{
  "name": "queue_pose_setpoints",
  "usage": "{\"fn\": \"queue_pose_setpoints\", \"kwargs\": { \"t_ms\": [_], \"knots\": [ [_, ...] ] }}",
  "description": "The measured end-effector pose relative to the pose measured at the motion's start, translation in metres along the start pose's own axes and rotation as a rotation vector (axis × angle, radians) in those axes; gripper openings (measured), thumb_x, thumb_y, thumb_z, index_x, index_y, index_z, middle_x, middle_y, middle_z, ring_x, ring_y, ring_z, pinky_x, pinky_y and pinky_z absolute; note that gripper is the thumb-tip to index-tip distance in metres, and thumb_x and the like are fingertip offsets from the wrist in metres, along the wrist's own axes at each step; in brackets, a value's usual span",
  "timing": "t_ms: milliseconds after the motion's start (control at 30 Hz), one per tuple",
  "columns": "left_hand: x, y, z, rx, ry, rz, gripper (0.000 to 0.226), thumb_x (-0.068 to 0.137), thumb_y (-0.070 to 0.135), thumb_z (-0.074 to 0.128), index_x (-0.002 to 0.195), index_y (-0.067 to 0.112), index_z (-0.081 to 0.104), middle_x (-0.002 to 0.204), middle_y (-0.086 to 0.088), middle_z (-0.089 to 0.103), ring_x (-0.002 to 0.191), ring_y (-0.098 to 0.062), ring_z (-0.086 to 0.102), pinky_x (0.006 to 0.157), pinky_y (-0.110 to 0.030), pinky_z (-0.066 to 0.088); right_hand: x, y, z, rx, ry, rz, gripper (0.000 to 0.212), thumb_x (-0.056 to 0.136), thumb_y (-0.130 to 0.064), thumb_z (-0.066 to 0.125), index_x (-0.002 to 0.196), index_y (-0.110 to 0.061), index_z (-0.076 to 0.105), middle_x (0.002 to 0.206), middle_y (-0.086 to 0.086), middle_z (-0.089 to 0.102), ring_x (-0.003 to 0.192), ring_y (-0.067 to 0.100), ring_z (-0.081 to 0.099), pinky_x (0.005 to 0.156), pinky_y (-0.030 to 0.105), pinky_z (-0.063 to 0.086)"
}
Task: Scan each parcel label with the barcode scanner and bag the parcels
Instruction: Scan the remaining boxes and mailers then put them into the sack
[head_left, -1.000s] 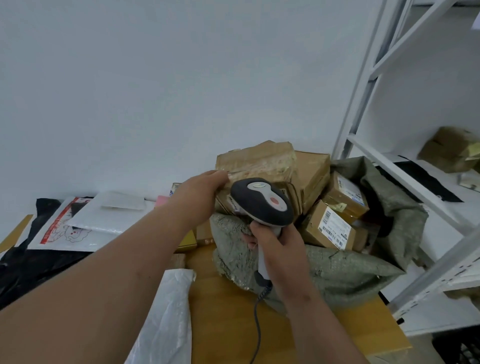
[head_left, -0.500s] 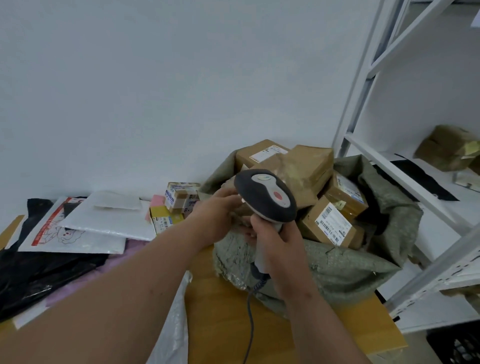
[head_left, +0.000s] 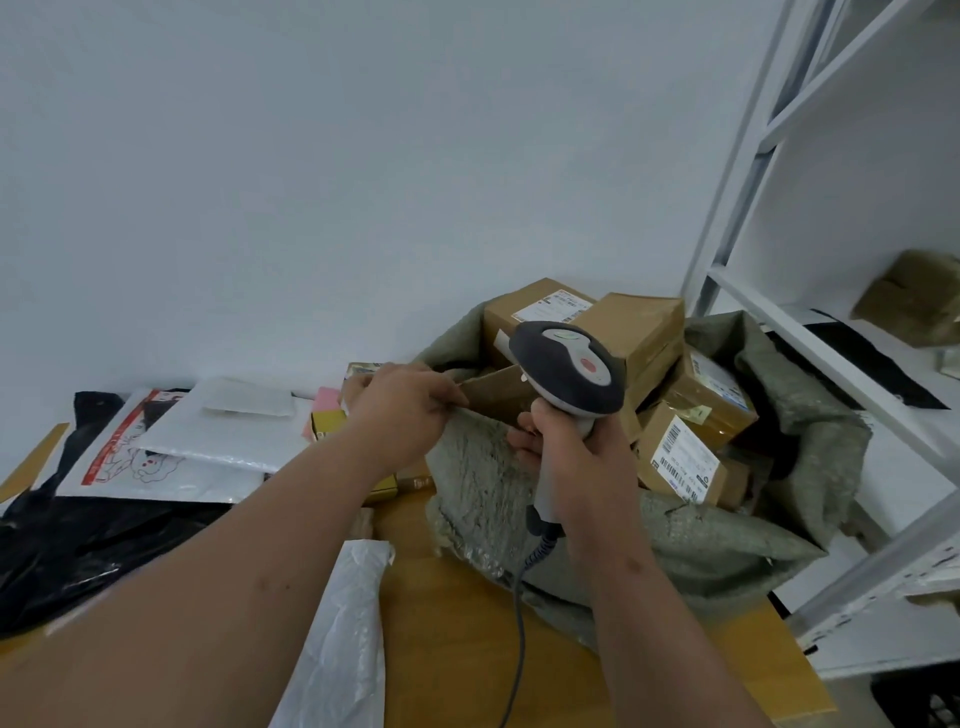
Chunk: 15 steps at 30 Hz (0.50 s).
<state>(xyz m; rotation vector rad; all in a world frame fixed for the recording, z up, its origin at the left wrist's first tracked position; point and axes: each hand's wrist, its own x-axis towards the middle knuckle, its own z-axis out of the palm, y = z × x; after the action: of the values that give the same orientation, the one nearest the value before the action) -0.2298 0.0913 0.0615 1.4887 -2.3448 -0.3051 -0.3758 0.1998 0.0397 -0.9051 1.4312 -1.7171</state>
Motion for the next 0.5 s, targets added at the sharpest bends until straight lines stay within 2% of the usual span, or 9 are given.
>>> {"fn": "queue_pose_setpoints", "kwargs": {
  "t_ms": [100, 133, 267, 400, 500],
  "knots": [
    [-0.005, -0.009, 0.002, -0.139, 0.03, -0.082, 0.034, 0.092, 0.018, 0.056, 0.085, 0.051, 0.059, 0.104, 0.022, 0.05, 0.117, -0.008, 0.043, 0.101, -0.04, 0.025, 0.0, -0.003, 0.005, 0.0, -0.037, 0.005, 0.031, 0.094, -0.023, 0.065, 0.124, -0.026, 0.058, 0.102, -0.002, 0.073, 0.088, 0.012, 0.074, 0.075, 0.025, 0.06],
    [-0.007, -0.012, 0.0, -0.161, 0.061, -0.106, 0.033, 0.091, 0.018, 0.057, 0.085, 0.051, 0.059, 0.103, 0.022, 0.05, 0.114, -0.008, 0.045, 0.099, -0.039, 0.026, 0.0, -0.004, 0.009, -0.006, -0.047, 0.006, 0.03, 0.094, -0.023, 0.065, 0.123, -0.023, 0.059, 0.1, -0.002, 0.074, 0.087, 0.012, 0.074, 0.074, 0.024, 0.06],
    [-0.017, -0.026, -0.007, -0.183, 0.139, -0.2, 0.026, 0.093, 0.025, 0.056, 0.084, 0.05, 0.058, 0.101, 0.023, 0.049, 0.11, -0.008, 0.05, 0.103, -0.04, 0.031, -0.001, -0.004, 0.03, -0.066, -0.091, 0.025, 0.018, 0.09, -0.028, 0.068, 0.107, -0.032, 0.062, 0.088, -0.006, 0.075, 0.082, 0.013, 0.074, 0.08, 0.037, 0.06],
    [-0.032, -0.059, -0.01, -0.191, 0.129, -0.315, 0.024, 0.095, 0.029, 0.054, 0.084, 0.05, 0.056, 0.11, 0.016, 0.057, 0.105, -0.011, 0.055, 0.102, -0.041, 0.037, -0.008, -0.002, 0.056, -0.092, -0.191, 0.055, 0.01, 0.092, -0.026, 0.066, 0.1, -0.029, 0.063, 0.078, -0.006, 0.074, 0.077, 0.014, 0.074, 0.074, 0.032, 0.062],
    [-0.047, -0.095, -0.009, -0.195, 0.11, -0.398, 0.019, 0.096, 0.029, 0.053, 0.092, 0.047, 0.059, 0.116, 0.012, 0.06, 0.103, -0.012, 0.056, 0.103, -0.041, 0.037, -0.015, 0.006, 0.08, -0.125, -0.269, 0.076, 0.011, 0.094, -0.024, 0.065, 0.104, -0.027, 0.061, 0.083, -0.003, 0.074, 0.077, 0.011, 0.074, 0.07, 0.027, 0.061]
  ]
}}
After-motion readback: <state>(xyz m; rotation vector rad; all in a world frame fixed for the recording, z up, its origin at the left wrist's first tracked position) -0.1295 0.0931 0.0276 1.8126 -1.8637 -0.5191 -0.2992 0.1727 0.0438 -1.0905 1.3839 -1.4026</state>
